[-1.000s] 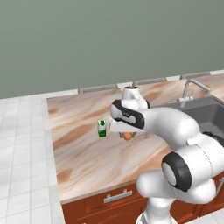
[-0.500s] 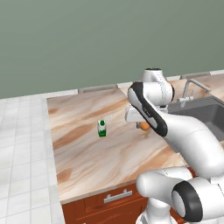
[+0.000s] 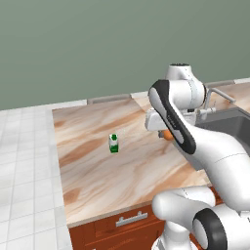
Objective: Gather the eggs and milk located in the vicinity of the sink area and place them right next to the bowl.
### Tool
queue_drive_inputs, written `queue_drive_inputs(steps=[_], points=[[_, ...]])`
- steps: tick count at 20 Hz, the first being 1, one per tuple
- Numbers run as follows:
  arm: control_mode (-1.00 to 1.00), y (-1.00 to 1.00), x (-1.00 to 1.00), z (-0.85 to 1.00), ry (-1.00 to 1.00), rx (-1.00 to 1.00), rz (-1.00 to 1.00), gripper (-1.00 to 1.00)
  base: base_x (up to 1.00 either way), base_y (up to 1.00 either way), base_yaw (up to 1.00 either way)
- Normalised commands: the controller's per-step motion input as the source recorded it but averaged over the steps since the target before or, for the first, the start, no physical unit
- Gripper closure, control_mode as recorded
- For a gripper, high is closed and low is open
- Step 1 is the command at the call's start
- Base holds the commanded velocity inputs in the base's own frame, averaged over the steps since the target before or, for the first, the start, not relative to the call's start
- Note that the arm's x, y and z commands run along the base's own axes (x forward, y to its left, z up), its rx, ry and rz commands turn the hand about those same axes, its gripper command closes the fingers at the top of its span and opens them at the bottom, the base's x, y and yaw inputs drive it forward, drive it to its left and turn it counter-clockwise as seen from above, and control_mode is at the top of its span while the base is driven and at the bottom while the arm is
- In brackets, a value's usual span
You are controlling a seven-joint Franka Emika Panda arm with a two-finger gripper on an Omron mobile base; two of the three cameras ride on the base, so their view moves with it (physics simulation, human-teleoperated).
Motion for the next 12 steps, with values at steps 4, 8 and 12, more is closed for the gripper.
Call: queue_drive_inputs(steps=[4, 8, 12], points=[[-1.0, 0.0, 0.0, 0.0, 0.0, 0.0, 0.0, 1.0, 0.0, 0.0, 0.0], [-1.0, 0.0, 0.0, 0.0, 0.0, 0.0, 0.0, 1.0, 0.0, 0.0, 0.0], [-1.0, 0.0, 0.0, 0.0, 0.0, 0.0, 0.0, 1.0, 0.0, 0.0, 0.0]])
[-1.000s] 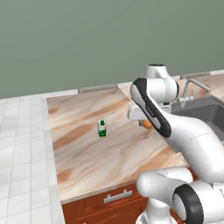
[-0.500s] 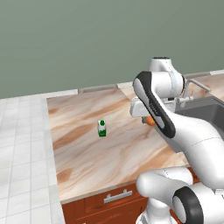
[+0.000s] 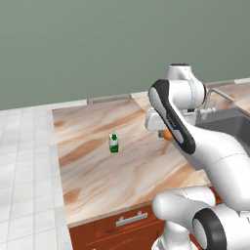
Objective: Gather the eggs and milk located in the vicinity of the sink area and place them right next to the bowl.
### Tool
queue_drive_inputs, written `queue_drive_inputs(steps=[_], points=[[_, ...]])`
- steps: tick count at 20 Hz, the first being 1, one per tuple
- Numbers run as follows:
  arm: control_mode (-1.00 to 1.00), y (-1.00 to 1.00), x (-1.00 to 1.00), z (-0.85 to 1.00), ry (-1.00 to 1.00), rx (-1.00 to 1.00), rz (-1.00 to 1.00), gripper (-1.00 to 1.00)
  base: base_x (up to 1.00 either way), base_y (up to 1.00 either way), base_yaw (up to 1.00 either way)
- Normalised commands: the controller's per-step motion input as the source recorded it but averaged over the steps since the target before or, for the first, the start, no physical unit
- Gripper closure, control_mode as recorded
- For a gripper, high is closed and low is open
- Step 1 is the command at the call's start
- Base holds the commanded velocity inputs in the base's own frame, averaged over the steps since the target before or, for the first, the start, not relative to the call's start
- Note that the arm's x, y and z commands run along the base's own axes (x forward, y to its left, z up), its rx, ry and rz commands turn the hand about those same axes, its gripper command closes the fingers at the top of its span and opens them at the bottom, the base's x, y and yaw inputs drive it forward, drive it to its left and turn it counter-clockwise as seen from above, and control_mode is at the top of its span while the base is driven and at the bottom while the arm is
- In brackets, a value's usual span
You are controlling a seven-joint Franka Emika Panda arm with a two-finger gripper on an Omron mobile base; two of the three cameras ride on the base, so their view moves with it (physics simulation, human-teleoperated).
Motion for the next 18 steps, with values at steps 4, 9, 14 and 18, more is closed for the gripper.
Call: queue_drive_inputs(steps=[4, 9, 14, 18], points=[[1.0, 0.0, -0.04, 0.0, 0.0, 0.0, 0.0, 1.0, -0.52, -0.08, -0.03], [1.0, 0.0, 0.0, 0.0, 0.0, 0.0, 0.0, 1.0, -1.0, -0.44, -0.13], [1.0, 0.0, 0.0, 0.0, 0.0, 0.0, 0.0, 1.0, -0.61, -0.64, -0.05], [1.0, 0.0, 0.0, 0.0, 0.0, 0.0, 0.0, 1.0, -0.32, -0.87, 0.0]])
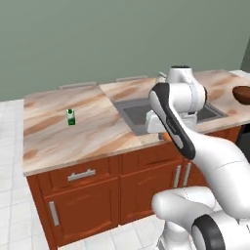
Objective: Gather the eggs and milk located in the vicinity of the sink area and place them right next to the bowl.
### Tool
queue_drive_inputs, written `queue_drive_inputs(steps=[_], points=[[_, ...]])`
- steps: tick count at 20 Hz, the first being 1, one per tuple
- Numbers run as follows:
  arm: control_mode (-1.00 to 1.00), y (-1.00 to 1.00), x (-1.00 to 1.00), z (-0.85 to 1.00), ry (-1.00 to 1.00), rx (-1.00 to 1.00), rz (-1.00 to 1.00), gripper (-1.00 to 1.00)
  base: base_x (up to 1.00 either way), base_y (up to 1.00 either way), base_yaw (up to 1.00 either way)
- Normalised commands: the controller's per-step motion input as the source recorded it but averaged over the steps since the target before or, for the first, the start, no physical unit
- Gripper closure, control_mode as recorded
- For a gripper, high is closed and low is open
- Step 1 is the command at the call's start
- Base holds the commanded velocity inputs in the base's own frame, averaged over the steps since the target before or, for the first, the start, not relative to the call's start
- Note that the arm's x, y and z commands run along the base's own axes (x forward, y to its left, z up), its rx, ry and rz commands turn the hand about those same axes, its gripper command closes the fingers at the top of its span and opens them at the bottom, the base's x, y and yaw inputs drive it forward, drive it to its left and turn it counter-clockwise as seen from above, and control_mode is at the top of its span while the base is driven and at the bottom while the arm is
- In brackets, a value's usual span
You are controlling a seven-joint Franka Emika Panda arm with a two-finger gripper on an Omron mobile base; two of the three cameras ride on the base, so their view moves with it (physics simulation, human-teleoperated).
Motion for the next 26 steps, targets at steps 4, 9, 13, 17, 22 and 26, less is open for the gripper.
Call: queue_drive_inputs(steps=[4, 9, 13, 17, 22, 26], points=[[1.0, 0.0, 0.0, 0.0, 0.0, 0.0, 0.0, 1.0, 0.53, -1.0, 0.03], [1.0, 0.0, 0.0, 0.0, 0.0, 0.0, 0.0, 1.0, 0.69, -1.0, 0.05], [1.0, 0.0, 0.0, 0.0, 0.0, 0.0, 0.0, 1.0, 0.41, -1.0, 0.11], [1.0, 0.0, 0.0, 0.0, 0.0, 0.0, 0.0, 1.0, 0.05, -1.0, 0.14], [1.0, 0.0, 0.0, 0.0, 0.0, 0.0, 0.0, 1.0, 0.05, -1.0, 0.14], [1.0, 0.0, 0.0, 0.0, 0.0, 0.0, 0.0, 1.0, 0.35, -0.97, 0.02]])
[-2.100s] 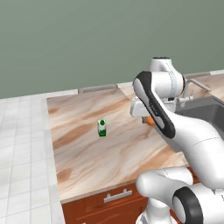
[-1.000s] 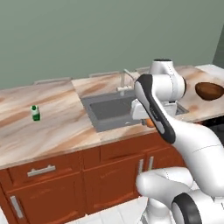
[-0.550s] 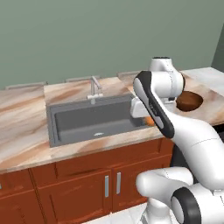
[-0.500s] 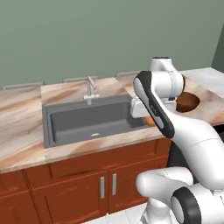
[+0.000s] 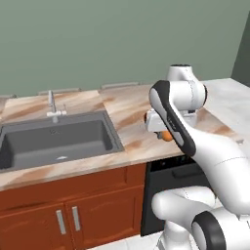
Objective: Gather the eggs and milk located in the vicinity of the sink area and place them right next to the bowl.
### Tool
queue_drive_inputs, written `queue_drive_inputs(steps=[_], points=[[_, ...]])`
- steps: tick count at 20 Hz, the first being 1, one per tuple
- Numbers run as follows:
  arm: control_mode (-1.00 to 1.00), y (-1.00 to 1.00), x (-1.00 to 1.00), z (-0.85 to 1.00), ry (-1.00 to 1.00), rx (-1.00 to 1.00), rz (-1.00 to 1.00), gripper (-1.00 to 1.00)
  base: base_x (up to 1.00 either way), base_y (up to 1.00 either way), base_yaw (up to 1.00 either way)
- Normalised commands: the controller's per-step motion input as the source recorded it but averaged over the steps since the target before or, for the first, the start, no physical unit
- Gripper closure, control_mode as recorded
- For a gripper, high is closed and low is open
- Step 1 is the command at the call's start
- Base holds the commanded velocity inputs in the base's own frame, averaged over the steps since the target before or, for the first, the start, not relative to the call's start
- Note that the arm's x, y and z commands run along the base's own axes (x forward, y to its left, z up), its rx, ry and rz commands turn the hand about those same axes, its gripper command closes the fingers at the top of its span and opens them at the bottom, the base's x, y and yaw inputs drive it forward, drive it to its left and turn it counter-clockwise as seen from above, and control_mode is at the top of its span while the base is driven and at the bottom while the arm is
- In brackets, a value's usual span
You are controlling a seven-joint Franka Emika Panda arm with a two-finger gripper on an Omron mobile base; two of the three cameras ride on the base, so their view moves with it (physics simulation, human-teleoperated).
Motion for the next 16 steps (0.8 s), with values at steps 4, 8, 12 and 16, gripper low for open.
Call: queue_drive_inputs(steps=[4, 8, 12, 16], points=[[1.0, 0.0, 0.0, 0.0, 0.0, 0.0, 0.0, 1.0, 0.48, -0.61, -0.2], [1.0, 0.0, 0.0, 0.0, 0.0, 0.0, 0.0, 1.0, 0.33, -0.16, -0.38], [1.0, 0.0, 0.0, 0.0, 0.0, 0.0, 0.0, 1.0, 0.38, 0.03, -0.26], [1.0, 0.0, 0.0, 0.0, 0.0, 0.0, 0.0, 1.0, 0.52, 0.21, -0.13]])
